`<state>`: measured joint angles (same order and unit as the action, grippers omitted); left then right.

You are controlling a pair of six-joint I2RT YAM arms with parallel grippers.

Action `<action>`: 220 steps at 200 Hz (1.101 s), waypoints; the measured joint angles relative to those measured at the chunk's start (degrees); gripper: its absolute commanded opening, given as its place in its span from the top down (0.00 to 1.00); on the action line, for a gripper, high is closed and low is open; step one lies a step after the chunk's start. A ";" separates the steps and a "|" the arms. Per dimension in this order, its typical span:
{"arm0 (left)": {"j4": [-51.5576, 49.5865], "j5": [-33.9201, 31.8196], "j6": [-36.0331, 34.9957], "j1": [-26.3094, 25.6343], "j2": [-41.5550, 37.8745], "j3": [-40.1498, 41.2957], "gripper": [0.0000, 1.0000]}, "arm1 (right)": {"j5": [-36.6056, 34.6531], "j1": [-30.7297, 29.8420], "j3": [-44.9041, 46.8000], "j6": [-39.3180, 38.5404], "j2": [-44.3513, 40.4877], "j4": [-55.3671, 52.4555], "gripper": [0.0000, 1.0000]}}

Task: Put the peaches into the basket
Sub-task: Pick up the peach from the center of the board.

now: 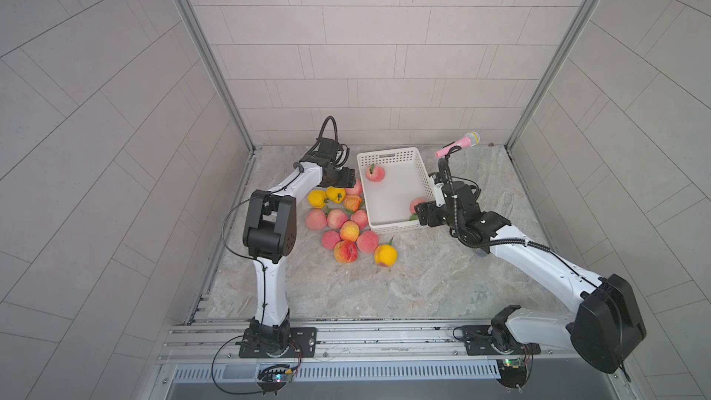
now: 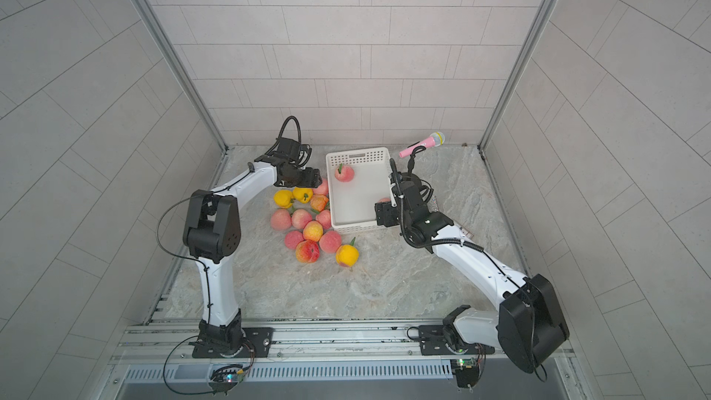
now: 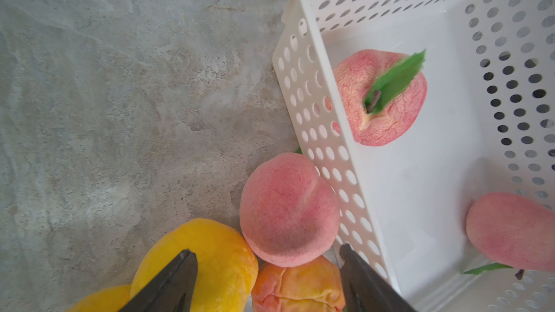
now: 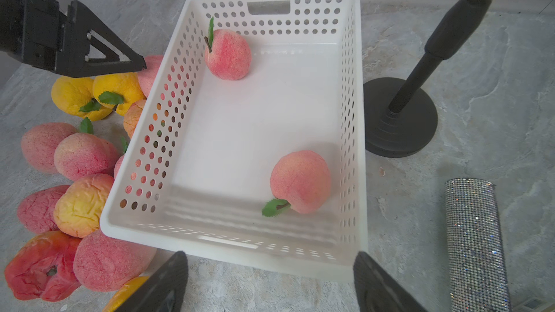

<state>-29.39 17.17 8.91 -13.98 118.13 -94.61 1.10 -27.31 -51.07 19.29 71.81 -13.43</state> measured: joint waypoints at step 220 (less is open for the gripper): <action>-6.54 -1.68 -3.48 -1.55 7.67 -9.42 0.46 | 0.13 0.00 0.74 0.00 -0.02 0.46 0.12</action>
<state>-35.92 15.49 5.43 -15.53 125.80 -104.03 1.23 -27.31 -50.33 19.29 71.79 -12.97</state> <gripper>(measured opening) 0.663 0.878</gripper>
